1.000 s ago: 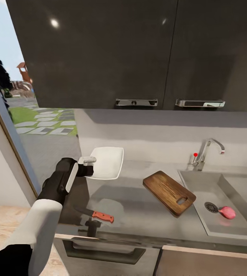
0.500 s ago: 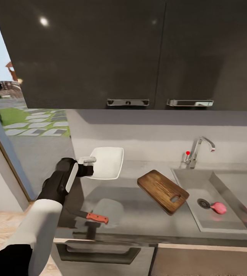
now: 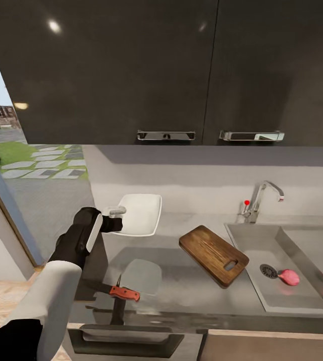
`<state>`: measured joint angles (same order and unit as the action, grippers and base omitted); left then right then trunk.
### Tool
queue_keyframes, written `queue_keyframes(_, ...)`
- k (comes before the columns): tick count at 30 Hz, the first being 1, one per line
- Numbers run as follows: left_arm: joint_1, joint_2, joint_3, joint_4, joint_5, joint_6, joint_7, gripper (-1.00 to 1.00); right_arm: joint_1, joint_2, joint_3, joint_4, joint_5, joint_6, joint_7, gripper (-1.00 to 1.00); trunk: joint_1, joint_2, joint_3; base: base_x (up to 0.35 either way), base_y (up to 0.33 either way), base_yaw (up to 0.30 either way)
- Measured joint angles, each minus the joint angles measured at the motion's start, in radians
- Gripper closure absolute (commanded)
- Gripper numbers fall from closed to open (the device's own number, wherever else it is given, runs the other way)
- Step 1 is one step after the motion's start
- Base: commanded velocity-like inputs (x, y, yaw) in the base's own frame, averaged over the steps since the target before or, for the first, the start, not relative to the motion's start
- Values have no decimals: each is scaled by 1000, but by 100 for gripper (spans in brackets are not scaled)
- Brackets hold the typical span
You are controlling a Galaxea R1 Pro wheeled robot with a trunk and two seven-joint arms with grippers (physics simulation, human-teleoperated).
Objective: In the kitchen, take the Vidalia onion out of the sink, dice it on the chopping board with the paring knife, put the diced onion into the bowl on the countertop, then place both the paring knife and the chopping board into the sink.
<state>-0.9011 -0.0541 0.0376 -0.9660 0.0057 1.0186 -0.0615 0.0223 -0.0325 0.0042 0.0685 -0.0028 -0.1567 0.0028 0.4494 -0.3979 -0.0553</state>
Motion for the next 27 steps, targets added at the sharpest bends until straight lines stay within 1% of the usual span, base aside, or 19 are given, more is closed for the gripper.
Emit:
queue_keyframes(3,0,0,0,7,0,0,0,100,0,0,0,0,0,0,0,-100,0,0,0,3,0,0)
queue_keyframes(11,0,5,3,84,-1,-4,0,100,0,0,0,0,0,0,0,-100,0,0,0,0,0,0)
queue_keyframes(13,0,17,5,104,-6,-4,1,100,0,0,0,0,0,0,0,-100,0,0,0,0,0,0)
queue_keyframes(15,0,25,5,109,-3,-3,1,100,0,0,0,0,0,0,0,-100,0,0,0,0,0,0)
queue_keyframes(18,0,28,4,110,-1,-3,1,100,0,0,0,0,0,0,0,-100,0,0,0,0,0,0)
queue_keyframes(27,0,26,3,102,0,-1,1,100,0,0,0,0,0,0,0,-100,0,0,0,0,0,0)
